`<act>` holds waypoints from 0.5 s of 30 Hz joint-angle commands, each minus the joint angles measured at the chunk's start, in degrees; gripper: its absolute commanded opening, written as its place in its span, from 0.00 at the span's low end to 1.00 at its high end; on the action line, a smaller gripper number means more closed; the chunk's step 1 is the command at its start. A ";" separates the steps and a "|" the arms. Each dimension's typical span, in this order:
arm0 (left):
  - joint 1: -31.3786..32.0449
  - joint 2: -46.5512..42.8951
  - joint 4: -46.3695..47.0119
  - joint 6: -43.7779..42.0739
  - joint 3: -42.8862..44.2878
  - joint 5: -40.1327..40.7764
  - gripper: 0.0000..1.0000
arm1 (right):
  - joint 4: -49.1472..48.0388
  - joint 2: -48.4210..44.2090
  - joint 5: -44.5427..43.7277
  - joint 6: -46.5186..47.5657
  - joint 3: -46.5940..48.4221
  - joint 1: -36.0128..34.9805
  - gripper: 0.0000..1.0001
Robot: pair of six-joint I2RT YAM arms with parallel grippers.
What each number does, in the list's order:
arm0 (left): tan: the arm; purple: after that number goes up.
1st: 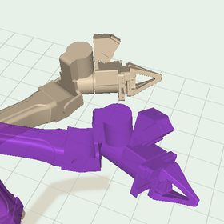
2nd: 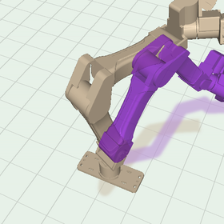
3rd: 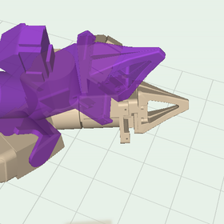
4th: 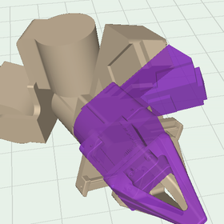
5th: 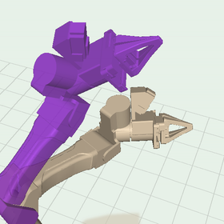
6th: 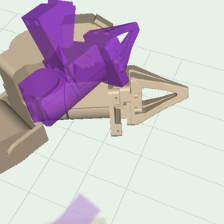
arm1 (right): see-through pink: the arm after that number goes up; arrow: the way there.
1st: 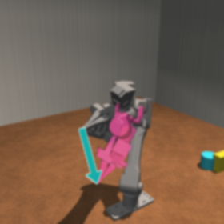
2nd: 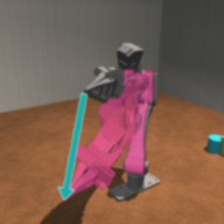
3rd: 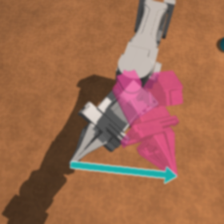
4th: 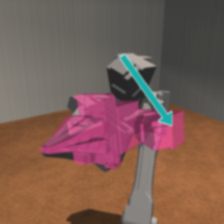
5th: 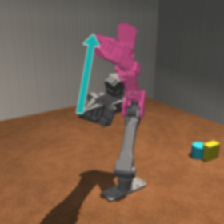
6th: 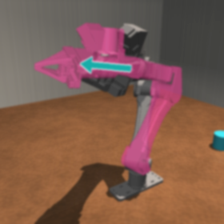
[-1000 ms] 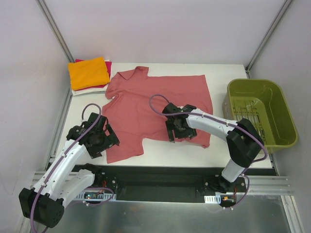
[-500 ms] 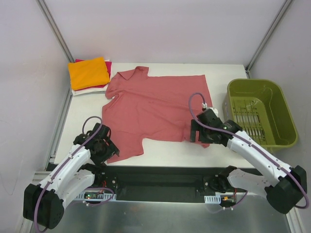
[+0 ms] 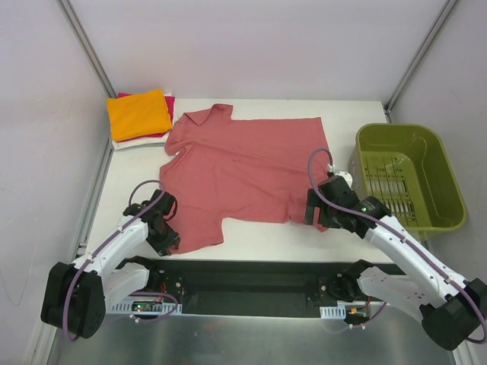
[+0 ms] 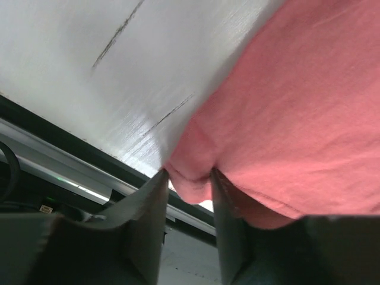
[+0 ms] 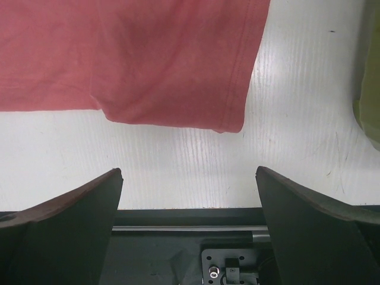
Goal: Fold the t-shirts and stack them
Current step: Grap the side of the flattened tshirt closest away from the robot with both arms
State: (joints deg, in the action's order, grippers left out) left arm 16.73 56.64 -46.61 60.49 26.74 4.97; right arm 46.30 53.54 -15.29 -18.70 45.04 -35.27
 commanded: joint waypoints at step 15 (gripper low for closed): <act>-4.42 -10.40 -6.73 -2.30 7.87 9.77 0.00 | 10.99 -5.28 -2.20 -9.68 -3.37 3.88 0.98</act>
State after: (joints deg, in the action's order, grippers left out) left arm 15.14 50.43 -46.83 58.28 28.71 6.81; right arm 51.27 50.24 -16.10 -23.16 42.52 -32.36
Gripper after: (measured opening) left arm 0.014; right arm 0.994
